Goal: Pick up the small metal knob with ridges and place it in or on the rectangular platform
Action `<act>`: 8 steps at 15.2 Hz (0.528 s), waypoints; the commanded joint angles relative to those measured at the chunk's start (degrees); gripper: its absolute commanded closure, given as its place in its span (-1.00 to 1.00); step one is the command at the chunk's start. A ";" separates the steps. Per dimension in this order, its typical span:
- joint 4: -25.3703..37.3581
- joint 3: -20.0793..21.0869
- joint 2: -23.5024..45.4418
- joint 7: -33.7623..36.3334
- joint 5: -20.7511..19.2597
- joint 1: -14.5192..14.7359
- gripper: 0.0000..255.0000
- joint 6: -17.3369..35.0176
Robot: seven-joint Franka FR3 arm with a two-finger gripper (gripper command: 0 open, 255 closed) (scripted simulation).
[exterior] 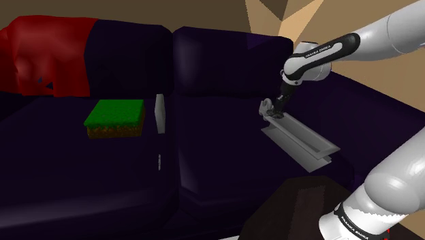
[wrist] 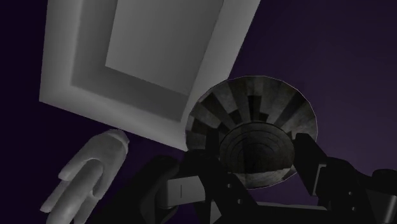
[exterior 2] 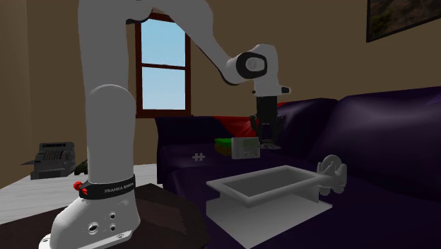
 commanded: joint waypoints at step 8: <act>-8.94 -6.63 -9.22 -10.46 -3.11 -6.05 1.00 -0.28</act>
